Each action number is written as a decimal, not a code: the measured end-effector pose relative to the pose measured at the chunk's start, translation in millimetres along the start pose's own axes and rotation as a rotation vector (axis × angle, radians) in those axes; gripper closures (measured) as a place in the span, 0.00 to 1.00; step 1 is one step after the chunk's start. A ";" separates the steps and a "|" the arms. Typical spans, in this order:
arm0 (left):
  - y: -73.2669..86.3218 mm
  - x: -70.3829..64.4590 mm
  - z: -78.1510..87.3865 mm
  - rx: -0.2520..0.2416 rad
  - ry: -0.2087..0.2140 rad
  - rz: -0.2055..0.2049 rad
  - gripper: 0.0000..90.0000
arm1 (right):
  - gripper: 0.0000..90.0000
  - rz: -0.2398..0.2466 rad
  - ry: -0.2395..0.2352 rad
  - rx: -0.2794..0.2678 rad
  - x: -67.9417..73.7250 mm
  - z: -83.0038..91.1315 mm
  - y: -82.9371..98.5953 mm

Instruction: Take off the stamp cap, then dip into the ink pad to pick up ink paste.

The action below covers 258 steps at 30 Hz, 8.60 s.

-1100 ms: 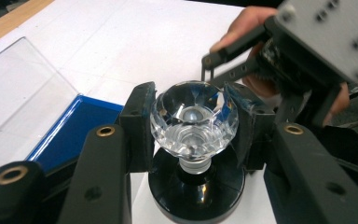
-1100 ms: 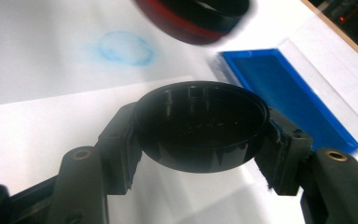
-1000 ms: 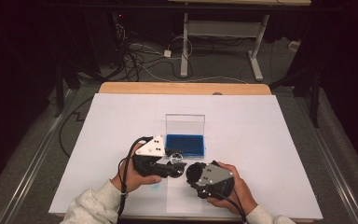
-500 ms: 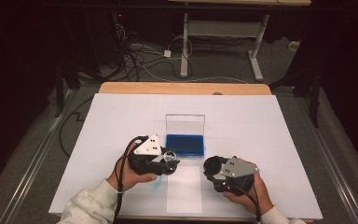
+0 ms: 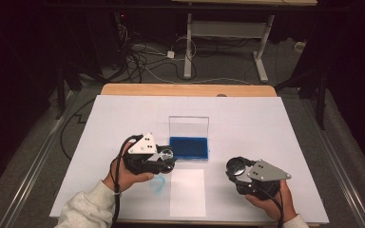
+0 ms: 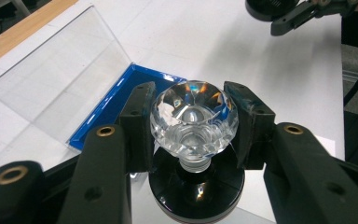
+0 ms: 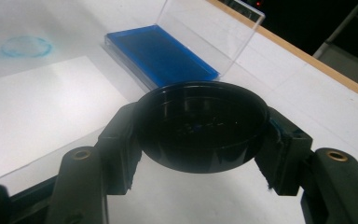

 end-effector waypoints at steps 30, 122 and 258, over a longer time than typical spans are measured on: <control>3.1 12.8 14.2 -0.027 -0.029 0.030 0.61 | 0.43 -0.035 0.064 0.019 -19.9 15.2 16.7; 23.2 66.7 -97.8 0.012 -0.088 0.140 0.61 | 0.43 0.000 -0.015 0.105 -5.8 -1.8 26.4; -60.3 39.6 -95.9 0.110 -0.050 0.003 0.61 | 0.43 -0.012 -0.007 0.113 -5.6 -2.2 27.3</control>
Point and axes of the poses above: each handheld gripper's, and its own axes: z roughly backward along the jaws, y roughly out of its underside, x roughly to its left, the point moved 2 cm from there along -z, roughly forward along the jaws, and after that the axes turned 10 degrees about -x, right-handed, at the moved point
